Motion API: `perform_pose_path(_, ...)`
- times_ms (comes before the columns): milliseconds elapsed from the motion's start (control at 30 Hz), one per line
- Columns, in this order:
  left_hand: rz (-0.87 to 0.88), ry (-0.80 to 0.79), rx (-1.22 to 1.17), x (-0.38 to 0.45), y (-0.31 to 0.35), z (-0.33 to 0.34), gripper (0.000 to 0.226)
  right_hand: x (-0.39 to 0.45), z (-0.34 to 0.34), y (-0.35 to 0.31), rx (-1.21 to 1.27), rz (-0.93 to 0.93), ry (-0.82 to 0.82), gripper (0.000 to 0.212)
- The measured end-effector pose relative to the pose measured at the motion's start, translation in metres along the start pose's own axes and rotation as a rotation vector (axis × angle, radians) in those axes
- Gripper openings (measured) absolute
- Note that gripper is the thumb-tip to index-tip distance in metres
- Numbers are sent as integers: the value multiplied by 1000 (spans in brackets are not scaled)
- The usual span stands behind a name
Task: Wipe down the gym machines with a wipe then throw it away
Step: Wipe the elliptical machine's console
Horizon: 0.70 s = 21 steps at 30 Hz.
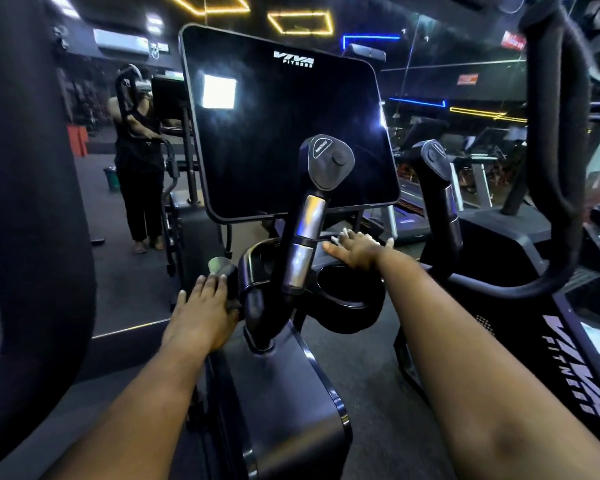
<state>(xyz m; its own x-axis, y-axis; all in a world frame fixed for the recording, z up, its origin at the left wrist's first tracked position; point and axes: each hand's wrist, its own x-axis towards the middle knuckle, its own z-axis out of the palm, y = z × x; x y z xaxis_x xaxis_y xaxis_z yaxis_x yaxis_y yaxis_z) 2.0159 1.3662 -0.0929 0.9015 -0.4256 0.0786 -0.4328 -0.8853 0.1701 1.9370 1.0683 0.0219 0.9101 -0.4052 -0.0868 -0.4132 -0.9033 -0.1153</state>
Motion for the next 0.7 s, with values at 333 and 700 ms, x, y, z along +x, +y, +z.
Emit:
perform_pose_path(333,1,-8,-24,-3,1,-4,73,-44,22,16,-56,-64,80,60)
perform_pose_path(700,8,0,-16,-7,1,-6,73,-82,22,-33,113,-365,142,37)
